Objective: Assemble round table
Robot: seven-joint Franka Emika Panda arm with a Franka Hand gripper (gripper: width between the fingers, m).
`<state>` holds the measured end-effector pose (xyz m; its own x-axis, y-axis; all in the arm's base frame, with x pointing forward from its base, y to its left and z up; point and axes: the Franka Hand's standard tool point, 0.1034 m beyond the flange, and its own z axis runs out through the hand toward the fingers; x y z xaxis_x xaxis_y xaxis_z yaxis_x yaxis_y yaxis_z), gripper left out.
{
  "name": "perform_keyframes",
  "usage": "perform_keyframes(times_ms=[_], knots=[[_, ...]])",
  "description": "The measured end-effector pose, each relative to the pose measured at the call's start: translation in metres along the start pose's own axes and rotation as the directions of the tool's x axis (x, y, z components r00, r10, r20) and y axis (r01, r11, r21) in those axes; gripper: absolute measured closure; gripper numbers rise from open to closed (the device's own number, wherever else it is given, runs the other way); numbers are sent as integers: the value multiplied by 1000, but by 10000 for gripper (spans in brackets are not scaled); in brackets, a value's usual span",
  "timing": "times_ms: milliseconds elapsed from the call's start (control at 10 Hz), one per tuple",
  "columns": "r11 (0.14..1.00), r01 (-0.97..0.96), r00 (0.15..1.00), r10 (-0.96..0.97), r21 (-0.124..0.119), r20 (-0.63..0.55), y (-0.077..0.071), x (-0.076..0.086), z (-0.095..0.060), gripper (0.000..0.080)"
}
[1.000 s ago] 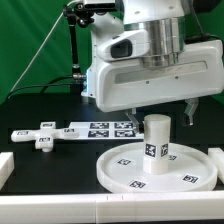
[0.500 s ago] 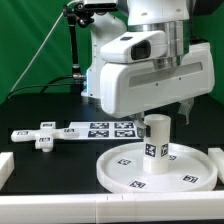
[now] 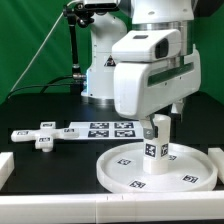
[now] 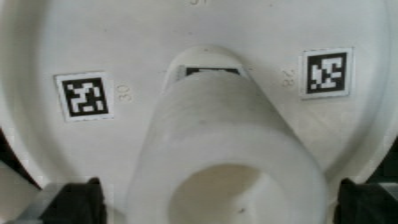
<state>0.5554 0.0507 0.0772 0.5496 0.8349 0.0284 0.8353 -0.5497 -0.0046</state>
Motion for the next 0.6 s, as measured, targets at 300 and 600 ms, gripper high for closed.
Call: perform_keyframes(times_ms=[300, 600], knots=[[971, 238, 971, -238, -13, 29, -2, 2, 0, 151], [907, 422, 906, -421, -5, 49, -1, -2, 2, 151]])
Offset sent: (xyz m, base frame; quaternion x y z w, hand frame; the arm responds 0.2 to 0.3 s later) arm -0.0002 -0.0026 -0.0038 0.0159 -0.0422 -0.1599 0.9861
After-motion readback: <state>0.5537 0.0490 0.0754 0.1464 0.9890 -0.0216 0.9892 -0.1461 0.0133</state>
